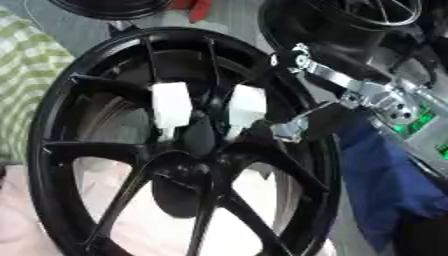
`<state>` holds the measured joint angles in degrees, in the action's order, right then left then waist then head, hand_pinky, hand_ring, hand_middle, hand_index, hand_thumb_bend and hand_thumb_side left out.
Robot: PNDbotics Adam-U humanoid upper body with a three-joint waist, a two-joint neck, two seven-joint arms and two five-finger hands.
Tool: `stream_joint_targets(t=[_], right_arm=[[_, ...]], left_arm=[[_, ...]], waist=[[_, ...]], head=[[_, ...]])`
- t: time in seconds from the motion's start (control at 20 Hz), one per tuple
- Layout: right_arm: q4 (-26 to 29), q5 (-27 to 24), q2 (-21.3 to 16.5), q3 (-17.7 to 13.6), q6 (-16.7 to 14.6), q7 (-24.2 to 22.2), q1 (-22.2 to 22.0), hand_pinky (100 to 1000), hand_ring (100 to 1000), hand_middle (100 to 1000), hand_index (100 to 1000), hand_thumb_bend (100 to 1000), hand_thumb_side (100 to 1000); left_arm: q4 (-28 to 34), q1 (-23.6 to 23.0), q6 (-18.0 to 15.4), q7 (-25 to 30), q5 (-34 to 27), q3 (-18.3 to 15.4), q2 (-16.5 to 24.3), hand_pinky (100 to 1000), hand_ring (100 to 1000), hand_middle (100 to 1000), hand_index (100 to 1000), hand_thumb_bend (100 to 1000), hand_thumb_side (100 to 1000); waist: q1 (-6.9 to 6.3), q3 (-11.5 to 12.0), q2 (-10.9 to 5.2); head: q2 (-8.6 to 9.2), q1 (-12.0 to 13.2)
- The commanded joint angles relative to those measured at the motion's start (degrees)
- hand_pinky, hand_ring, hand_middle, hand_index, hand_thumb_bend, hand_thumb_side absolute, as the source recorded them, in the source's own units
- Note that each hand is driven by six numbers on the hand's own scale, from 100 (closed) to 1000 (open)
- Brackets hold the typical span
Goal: Pull the pin out of the wheel hub.
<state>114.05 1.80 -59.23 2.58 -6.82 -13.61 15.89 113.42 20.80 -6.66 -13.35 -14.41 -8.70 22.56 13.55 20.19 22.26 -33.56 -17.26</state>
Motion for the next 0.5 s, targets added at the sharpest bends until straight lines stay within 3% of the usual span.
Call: stream_joint_targets(t=[0.05,0.5], right_arm=[[0.55,-0.68,-1.01,-0.35,0.22,0.08,0.36,793,802,551,766,464,427],[0.55,-2.81,-0.52,0.21,0.93,0.01,0.17,778,777,528,746,376,250]], left_arm=[[1.17,0.77,-0.04,-0.23,-0.17,-0.37,0.28,891,593,552,829,337,517],[1.17,0.91,0.07,-0.28,-0.3,-0.44,-0.11,891,593,551,829,337,521]], waist=[[-0.61,0.05,-0.86],[-0.61,0.1,-0.61]], head=[[0.89,0.0],[0.92,0.4]])
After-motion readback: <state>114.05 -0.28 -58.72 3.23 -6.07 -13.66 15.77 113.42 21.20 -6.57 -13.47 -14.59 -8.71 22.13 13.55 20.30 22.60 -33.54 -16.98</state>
